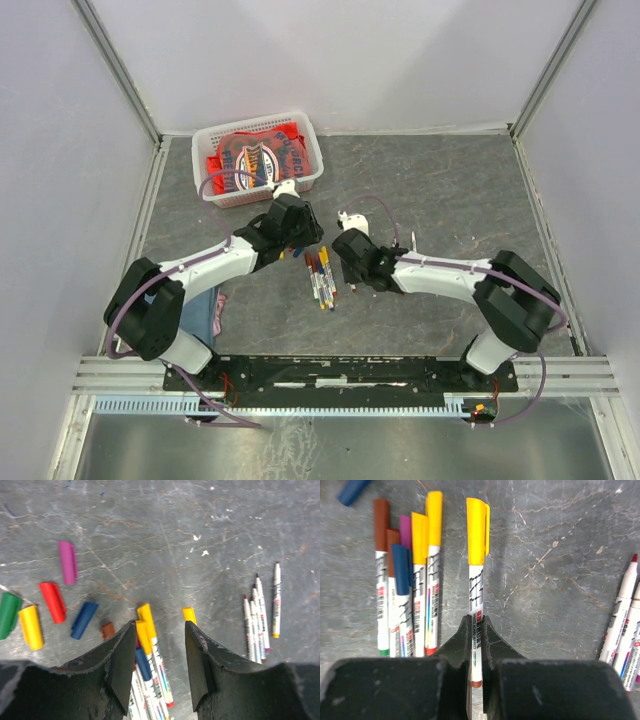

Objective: Open the pen caps

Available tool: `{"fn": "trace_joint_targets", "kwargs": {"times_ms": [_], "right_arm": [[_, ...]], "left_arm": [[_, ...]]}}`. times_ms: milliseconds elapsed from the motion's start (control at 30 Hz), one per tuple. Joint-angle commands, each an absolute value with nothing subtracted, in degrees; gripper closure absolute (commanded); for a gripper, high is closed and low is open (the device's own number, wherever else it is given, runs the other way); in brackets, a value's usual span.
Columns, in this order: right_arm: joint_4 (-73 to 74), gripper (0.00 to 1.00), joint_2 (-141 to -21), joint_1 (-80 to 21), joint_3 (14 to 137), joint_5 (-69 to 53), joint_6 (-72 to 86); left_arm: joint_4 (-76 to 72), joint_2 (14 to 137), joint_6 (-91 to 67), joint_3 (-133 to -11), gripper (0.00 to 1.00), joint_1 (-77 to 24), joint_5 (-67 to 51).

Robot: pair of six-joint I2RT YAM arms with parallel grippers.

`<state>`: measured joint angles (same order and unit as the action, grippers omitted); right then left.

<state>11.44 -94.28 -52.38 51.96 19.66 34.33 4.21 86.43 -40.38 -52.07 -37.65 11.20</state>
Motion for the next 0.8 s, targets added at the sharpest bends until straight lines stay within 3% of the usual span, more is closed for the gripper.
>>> {"fn": "trace_joint_targets", "kwargs": {"times_ms": [0,367,767], "right_arm": [[5.9,0.99,-87.0,-52.5,49.7,19.9,35.6],[2.4,0.99,-82.1,-52.5,48.0,16.3,36.3],[0.5,0.99,-81.0,-52.5,47.9,13.9,36.9]], "left_arm": [[-1.7,87.0,-44.3,-52.1,0.49,-37.8,3.4],[-6.6,89.9,-48.9,-51.8,0.49,-37.8,-4.6],[-7.5,90.3,-49.7,-51.5,0.53,-37.7,-5.2]]}}
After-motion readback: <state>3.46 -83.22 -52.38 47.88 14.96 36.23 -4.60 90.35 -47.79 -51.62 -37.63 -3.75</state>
